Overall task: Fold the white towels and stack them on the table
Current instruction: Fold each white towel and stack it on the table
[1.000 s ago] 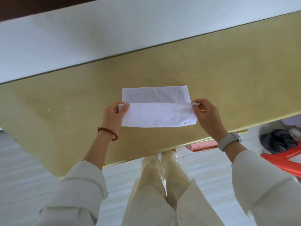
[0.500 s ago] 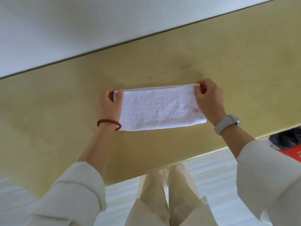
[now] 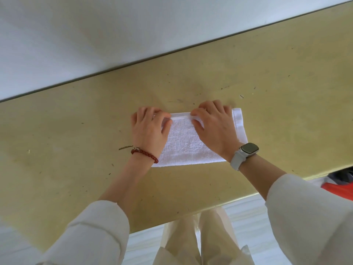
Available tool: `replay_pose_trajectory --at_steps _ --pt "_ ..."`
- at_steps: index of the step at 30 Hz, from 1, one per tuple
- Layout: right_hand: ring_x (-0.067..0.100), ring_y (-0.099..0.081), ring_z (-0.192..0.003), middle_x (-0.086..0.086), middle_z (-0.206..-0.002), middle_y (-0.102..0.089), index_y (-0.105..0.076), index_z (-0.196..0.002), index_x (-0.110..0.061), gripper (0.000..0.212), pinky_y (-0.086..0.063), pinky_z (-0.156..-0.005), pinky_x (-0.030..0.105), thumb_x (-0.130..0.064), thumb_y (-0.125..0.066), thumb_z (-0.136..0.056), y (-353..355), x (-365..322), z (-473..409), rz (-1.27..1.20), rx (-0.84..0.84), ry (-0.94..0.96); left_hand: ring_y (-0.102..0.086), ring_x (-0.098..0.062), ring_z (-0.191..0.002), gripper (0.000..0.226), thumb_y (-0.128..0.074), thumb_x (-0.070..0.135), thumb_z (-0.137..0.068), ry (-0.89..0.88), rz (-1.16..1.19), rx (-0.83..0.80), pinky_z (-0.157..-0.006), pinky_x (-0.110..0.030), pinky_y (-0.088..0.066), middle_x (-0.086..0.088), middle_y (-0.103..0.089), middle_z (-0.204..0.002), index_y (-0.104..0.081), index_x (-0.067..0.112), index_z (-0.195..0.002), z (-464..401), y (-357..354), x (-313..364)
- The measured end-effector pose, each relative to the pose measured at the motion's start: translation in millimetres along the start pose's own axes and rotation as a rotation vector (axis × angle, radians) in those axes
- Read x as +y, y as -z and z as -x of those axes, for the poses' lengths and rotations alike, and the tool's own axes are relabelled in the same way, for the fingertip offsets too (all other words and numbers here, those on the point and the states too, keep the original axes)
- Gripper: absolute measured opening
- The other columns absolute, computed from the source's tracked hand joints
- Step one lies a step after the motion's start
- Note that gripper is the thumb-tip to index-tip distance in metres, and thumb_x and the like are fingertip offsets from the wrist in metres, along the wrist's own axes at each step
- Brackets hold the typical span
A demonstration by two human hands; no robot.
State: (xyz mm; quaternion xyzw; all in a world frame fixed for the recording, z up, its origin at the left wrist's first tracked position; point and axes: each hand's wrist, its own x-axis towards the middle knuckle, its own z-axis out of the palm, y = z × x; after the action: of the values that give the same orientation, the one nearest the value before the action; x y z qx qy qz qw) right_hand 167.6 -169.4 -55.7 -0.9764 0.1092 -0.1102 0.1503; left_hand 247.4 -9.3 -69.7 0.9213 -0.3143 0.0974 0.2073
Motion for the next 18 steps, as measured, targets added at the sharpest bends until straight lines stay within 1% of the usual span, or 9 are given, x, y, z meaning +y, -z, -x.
replay_pose_trajectory --at_steps 4,7,9,11,14,18 --pt "0.021 -0.052 -0.078 -0.001 -0.083 -0.061 -0.061 -0.079 -0.015 0.006 -0.027 -0.075 0.028 -0.016 -0.055 -0.079 -0.2 -1.1 -2.0 -0.028 -0.009 0.001 -0.041 -0.014 -0.086 0.014 -0.054 0.024 -0.082 -0.024 0.049 -0.035 -0.081 -0.029 -0.028 0.003 -0.063 -0.074 -0.063 0.016 -0.076 -2.8 3.8 1.1" --pt "0.021 -0.053 -0.074 -0.002 -0.077 -0.062 -0.059 -0.078 -0.014 0.008 -0.032 -0.076 0.032 -0.014 -0.052 -0.082 1.5 -2.2 -5.3 -0.054 -0.024 -0.016 -0.041 -0.012 -0.084 0.015 -0.050 0.022 -0.083 0.003 0.069 -0.057 -0.081 -0.027 -0.027 0.005 -0.063 -0.071 -0.062 0.015 -0.077 -6.6 7.6 2.9" --pt "0.021 -0.053 -0.069 -0.003 -0.073 -0.062 -0.058 -0.078 -0.013 0.010 -0.035 -0.073 0.035 -0.012 -0.050 -0.083 1.7 -2.5 -7.7 -0.055 -0.027 -0.035 -0.041 -0.012 -0.083 0.014 -0.050 0.020 -0.083 0.021 0.060 -0.095 -0.080 -0.024 -0.026 0.005 -0.063 -0.071 -0.061 0.015 -0.077 -9.8 8.9 4.5" --pt "0.021 -0.052 -0.066 -0.003 -0.070 -0.062 -0.058 -0.077 -0.013 0.012 -0.035 -0.072 0.035 -0.011 -0.049 -0.084 1.5 -3.5 -10.3 -0.064 -0.025 -0.063 -0.046 -0.016 -0.083 0.009 -0.054 0.014 -0.083 0.043 0.046 -0.132 -0.078 -0.021 -0.022 0.005 -0.062 -0.071 -0.060 0.015 -0.076 -13.6 9.5 5.9" --pt "0.020 -0.051 -0.064 -0.003 -0.067 -0.062 -0.059 -0.075 -0.013 0.013 -0.032 -0.072 0.034 -0.010 -0.049 -0.083 0.0 -3.8 -14.7 -0.070 -0.026 -0.100 -0.053 -0.024 -0.080 0.010 -0.059 0.006 -0.081 0.071 0.015 -0.174 -0.076 -0.018 -0.015 0.004 -0.061 -0.070 -0.061 0.014 -0.075 -20.0 10.3 8.1" --pt "0.023 -0.050 -0.067 0.000 -0.070 -0.060 -0.059 -0.076 -0.012 0.010 -0.030 -0.070 0.034 -0.007 -0.051 -0.081 -3.9 -5.4 -18.5 -0.062 -0.050 -0.135 -0.052 -0.025 -0.089 0.013 -0.054 0.009 -0.084 0.139 -0.011 -0.257 -0.082 -0.026 -0.021 0.001 -0.062 -0.078 -0.064 0.014 -0.077 -26.3 10.4 14.8"
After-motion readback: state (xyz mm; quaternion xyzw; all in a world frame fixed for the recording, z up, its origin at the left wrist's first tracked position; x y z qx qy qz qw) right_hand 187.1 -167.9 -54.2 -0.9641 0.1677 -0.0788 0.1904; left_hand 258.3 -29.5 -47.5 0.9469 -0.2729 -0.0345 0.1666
